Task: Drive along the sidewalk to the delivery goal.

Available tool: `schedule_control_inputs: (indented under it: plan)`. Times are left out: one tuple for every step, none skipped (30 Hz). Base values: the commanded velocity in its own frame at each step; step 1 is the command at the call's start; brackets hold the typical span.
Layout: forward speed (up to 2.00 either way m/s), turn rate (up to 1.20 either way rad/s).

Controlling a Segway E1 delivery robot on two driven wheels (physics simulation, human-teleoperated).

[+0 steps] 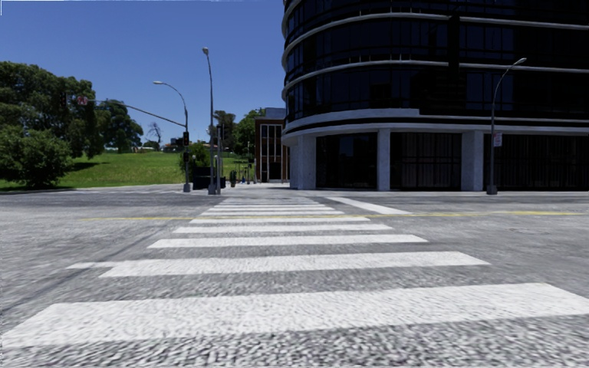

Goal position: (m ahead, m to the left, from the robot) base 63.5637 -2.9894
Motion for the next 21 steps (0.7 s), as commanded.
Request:
schedule_control_inputs:
  plan:
    - [1.49, 0.0]
    - [1.49, 0.0]
    - [1.49, 0.0]
    - [1.49, 0.0]
    - [1.49, 0.0]
    - [1.49, 0.0]
    - [1.5, 0.0]
    - [1.5, 0.0]
    - [1.5, 0.0]
    - [1.51, 0.0]
    - [1.52, 0.0]
    - [1.52, 0.0]
    - [1.52, 0.0]
    - [1.52, 0.0]
    - [1.52, 0.0]
    - [1.52, 0.0]
    - [1.52, 0.0]
    - [1.52, 0.0]
    - [1.52, 0.0]
    - [1.67, 0.16]
    - [2.0, 0.22]
